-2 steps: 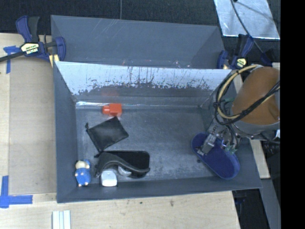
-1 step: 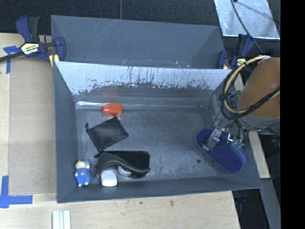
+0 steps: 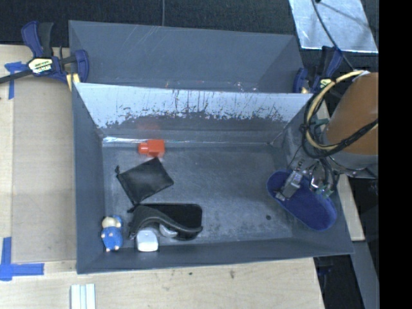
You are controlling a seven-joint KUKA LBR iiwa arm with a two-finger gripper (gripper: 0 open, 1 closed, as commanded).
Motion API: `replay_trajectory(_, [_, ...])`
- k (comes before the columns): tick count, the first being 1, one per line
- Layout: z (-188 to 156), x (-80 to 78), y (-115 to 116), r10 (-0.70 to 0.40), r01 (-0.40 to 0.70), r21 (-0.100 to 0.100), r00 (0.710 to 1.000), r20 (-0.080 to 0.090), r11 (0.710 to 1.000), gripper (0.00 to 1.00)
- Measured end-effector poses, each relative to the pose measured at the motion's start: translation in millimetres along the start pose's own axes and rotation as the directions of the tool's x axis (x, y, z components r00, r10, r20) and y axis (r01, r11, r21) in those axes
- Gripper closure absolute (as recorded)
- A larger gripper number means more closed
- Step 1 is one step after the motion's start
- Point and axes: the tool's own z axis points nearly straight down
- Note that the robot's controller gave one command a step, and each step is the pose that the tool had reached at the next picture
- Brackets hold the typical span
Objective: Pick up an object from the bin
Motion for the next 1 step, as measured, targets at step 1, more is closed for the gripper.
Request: replay_trajectory(1, [-21.5,-1.5,-0.4,-0.002,0.002,0.0,1.0,0.0,1.0,1.0])
